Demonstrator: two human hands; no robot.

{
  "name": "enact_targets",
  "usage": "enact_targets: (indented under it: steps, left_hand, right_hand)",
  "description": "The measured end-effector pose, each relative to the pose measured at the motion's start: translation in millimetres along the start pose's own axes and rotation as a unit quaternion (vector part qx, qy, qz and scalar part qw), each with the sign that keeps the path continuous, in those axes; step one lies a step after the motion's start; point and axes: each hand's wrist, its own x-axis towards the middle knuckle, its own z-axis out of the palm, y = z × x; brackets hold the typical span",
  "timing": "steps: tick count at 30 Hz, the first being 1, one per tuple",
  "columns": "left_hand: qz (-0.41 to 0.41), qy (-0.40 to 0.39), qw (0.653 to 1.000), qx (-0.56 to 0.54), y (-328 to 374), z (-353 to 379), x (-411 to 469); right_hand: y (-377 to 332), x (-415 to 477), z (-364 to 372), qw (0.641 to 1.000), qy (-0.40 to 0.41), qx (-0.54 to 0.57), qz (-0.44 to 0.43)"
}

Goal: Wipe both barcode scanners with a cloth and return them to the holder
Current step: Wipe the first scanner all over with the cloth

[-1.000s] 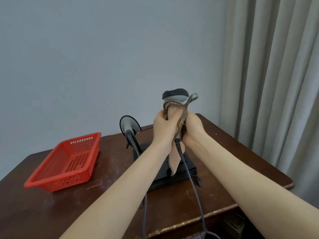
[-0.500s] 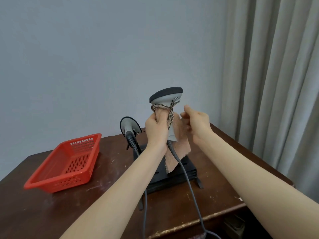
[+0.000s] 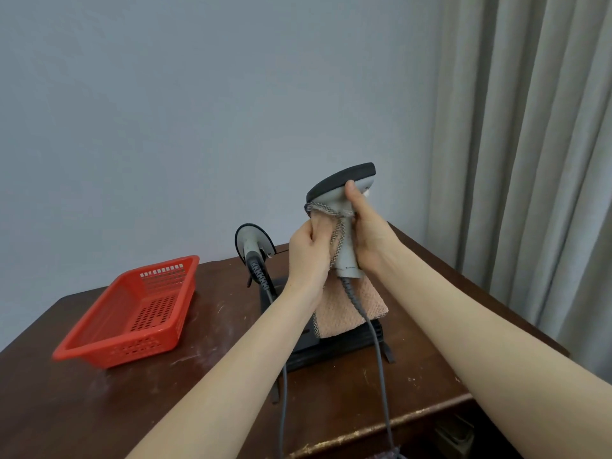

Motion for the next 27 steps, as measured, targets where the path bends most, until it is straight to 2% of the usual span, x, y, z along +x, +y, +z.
enact_targets:
  steps: [2, 6, 12, 16, 20, 23, 27]
  left_hand:
    - [0.012, -0.012, 1.0, 0.013, 0, 3, -4]
    - [0.04, 0.035, 0.995, 0.08, 5, 5, 12]
    - [0.056, 0.043, 0.98, 0.185, 22, 9, 21]
    - [0.072, 0.036, 0.985, 0.152, 13, 8, 12]
    - [0.101, -0.042, 0.984, 0.138, -6, 5, -5]
    - [0.13, -0.081, 0.979, 0.136, -17, 1, -10]
    - [0.097, -0.047, 0.976, 0.187, -1, 0, -1]
  right_hand:
    - [1, -2, 2, 1.0, 0.004, 0.018, -0.008]
    - [4, -6, 7, 0.999, -0.003, 0.021, -0.024]
    - [2, -4, 9, 1.0, 0.0, 0.009, -0.026]
    - [5, 0, 6, 0.998, 0.008, 0.036, -0.048]
    - [4, 3, 1, 0.997, 0.018, 0.058, -0.043]
    - [6, 4, -5, 0.997, 0.043, 0.028, -0.049]
    - [6, 2, 0, 0.997, 0.052, 0.017, -0.056]
